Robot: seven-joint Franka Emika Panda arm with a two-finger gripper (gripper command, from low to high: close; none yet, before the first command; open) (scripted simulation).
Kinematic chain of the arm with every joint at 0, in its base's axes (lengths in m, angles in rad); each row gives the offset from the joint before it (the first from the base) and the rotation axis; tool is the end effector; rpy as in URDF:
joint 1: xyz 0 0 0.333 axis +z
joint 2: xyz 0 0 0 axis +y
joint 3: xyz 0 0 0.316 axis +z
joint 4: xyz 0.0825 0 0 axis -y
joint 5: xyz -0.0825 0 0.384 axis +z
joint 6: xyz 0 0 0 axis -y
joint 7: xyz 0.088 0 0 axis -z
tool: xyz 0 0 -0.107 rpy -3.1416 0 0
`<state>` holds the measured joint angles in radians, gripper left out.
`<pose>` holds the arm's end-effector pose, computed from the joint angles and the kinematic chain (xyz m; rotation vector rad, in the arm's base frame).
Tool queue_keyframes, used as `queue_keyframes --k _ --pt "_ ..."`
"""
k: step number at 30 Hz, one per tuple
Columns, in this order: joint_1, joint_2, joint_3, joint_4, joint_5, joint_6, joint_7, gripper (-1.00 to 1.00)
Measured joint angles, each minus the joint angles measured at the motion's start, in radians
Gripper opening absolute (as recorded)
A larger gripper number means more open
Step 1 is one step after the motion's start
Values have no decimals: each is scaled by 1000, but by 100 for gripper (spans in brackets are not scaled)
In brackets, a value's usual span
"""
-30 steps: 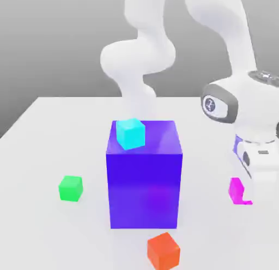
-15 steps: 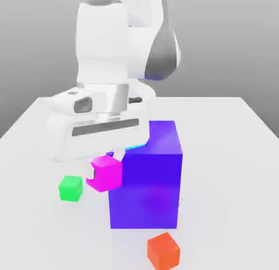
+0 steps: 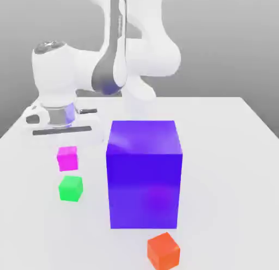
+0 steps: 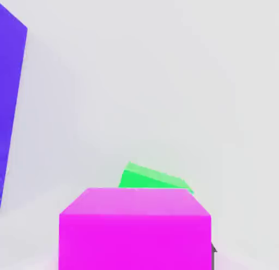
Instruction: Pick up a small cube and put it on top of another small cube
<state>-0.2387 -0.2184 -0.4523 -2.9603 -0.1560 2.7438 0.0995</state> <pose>0.2612 -0.1907 0.2249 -2.9483 0.9704 0.0028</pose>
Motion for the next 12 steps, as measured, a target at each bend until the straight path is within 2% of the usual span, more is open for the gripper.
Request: queue_keyframes --k 10,11,12 --pt "93 206 -41 -1 190 202 -129 -100" --pt "93 223 -37 -2 204 219 -139 100" --pt "98 223 -37 -2 204 219 -139 100"
